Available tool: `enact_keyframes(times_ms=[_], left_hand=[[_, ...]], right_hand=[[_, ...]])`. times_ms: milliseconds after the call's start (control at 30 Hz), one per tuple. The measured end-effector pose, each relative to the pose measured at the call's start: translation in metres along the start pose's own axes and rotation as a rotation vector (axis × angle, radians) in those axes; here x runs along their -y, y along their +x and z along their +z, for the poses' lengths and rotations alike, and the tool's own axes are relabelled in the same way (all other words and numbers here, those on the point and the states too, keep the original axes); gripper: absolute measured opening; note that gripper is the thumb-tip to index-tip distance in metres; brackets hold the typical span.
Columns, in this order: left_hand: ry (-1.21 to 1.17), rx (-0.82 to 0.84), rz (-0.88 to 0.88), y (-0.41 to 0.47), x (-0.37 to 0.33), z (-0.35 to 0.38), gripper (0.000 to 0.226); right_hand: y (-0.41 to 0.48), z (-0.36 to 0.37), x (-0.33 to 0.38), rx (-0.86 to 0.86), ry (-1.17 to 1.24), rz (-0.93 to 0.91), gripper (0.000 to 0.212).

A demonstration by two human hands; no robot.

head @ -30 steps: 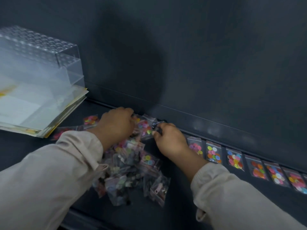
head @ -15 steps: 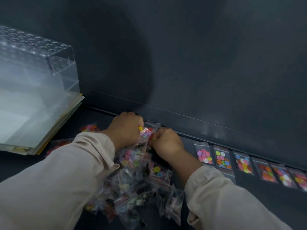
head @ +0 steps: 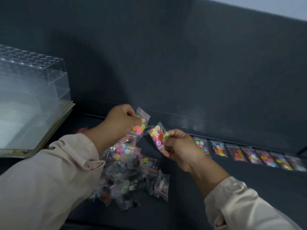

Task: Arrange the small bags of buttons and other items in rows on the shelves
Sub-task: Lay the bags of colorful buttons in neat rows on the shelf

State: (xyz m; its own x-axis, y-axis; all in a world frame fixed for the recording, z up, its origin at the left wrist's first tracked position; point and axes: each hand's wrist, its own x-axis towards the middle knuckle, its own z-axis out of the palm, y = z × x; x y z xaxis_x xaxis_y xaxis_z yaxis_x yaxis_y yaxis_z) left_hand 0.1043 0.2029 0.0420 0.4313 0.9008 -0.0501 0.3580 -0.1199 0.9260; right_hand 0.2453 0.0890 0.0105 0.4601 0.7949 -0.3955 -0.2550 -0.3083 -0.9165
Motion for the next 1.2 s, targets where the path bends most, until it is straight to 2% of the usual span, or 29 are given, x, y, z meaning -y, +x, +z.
enact_keyframes(times_ms=[133,300,467,567,700,767,867,900,967,1067,1133,1200], left_hand=[[-0.227,0.092,-0.152,-0.032,-0.014,0.028,0.012],[-0.301,0.217,-0.268,-0.066,-0.034,0.088,0.012],[-0.199,0.303,-0.218,-0.097,-0.046,0.169,0.016],[-0.094,0.309,-0.157,-0.111,-0.048,0.215,0.018],[0.038,0.294,-0.100,-0.120,-0.048,0.262,0.017],[0.100,0.283,-0.093,-0.124,-0.049,0.276,0.028],[0.308,0.202,0.052,-0.133,-0.049,0.286,0.057],[0.381,0.157,0.137,-0.139,-0.051,0.286,0.059],[0.518,0.134,0.339,-0.153,-0.047,0.283,0.048],[0.660,0.281,0.536,-0.168,-0.033,0.278,0.034],[0.761,0.387,0.531,-0.172,-0.021,0.278,0.045],[0.876,0.424,0.534,-0.172,-0.014,0.280,0.056]], right_hand=[[-0.029,-0.039,-0.003,0.056,0.074,-0.001,0.024],[-0.063,-0.120,-0.005,0.059,-0.024,-0.031,0.028],[-0.085,-0.213,-0.009,-0.070,-0.383,-0.072,0.033],[-0.081,-0.257,-0.016,-0.090,-0.627,-0.047,0.038],[-0.069,-0.285,-0.024,-0.050,-0.814,-0.069,0.044],[-0.067,-0.292,-0.026,-0.080,-0.900,-0.137,0.048],[-0.074,-0.299,-0.031,-0.188,-1.172,-0.362,0.051],[-0.080,-0.299,-0.034,-0.203,-1.222,-0.448,0.046],[-0.094,-0.298,-0.044,-0.147,-1.266,-0.565,0.036],[-0.108,-0.296,-0.065,0.020,-1.278,-0.641,0.038],[-0.106,-0.298,-0.078,0.072,-1.360,-0.640,0.047],[-0.103,-0.301,-0.085,0.070,-1.413,-0.634,0.055]])
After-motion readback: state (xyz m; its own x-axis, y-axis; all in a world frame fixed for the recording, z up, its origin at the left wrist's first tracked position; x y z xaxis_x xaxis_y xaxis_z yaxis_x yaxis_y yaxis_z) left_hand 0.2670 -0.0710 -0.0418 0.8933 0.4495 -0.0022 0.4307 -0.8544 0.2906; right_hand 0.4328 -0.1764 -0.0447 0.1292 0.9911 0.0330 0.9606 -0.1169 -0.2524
